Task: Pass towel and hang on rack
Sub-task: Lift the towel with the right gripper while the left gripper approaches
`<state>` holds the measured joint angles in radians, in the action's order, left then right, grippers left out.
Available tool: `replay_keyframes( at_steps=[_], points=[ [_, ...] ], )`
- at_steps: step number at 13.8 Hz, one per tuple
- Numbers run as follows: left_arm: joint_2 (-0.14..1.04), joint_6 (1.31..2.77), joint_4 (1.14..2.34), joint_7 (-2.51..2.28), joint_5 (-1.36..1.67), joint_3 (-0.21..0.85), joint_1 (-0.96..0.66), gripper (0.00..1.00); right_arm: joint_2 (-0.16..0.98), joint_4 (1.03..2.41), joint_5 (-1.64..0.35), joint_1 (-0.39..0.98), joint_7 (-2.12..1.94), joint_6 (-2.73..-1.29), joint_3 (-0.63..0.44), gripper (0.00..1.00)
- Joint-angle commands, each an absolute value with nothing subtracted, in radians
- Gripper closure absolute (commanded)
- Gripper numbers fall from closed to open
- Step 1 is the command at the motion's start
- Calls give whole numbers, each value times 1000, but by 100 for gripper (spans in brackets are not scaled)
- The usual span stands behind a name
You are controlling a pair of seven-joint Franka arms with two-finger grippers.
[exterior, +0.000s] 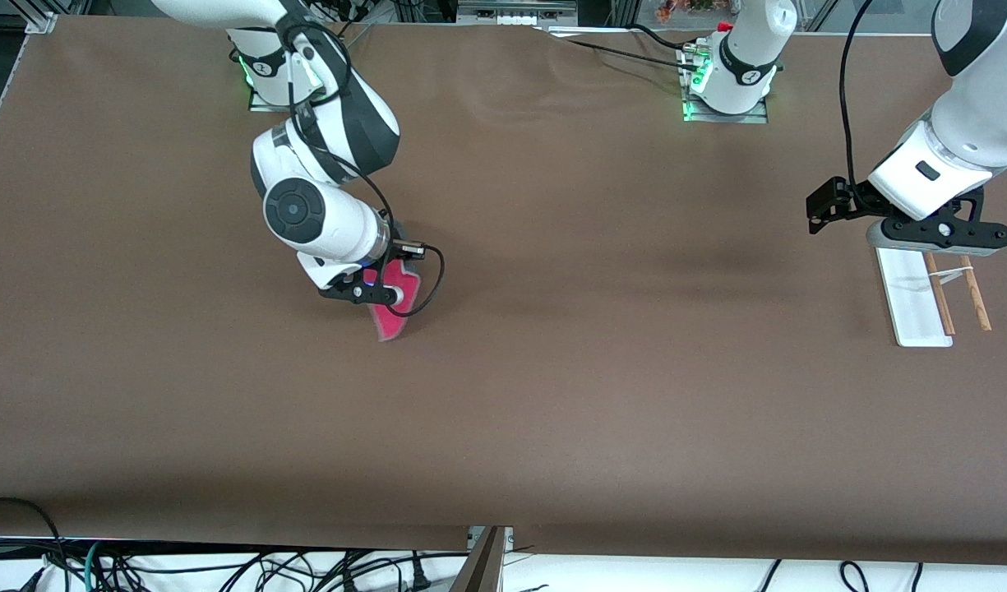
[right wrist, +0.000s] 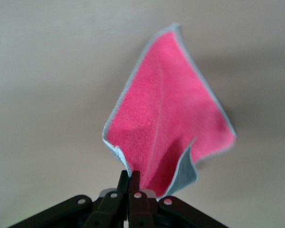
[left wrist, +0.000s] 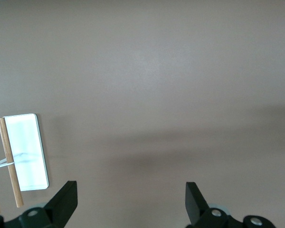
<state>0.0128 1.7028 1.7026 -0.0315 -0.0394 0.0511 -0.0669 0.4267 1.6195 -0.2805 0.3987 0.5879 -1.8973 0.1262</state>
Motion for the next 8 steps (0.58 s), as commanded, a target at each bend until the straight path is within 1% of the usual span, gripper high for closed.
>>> replay_keyframes(
  at_steps=[1, 5, 8],
  points=[
    [9, 1689, 1701, -12, -31, 51, -61, 0, 440, 1531, -385, 391, 636, -1835, 129, 100],
    [15, 1663, 1701, 0, -25, 54, -61, 0, 448, 1470, -636, 391, 747, -1847, 129, 100],
    [52, 1625, 1701, 95, 79, 54, -61, 0, 480, 1396, -785, 396, 843, -1853, 132, 100]
  ],
)
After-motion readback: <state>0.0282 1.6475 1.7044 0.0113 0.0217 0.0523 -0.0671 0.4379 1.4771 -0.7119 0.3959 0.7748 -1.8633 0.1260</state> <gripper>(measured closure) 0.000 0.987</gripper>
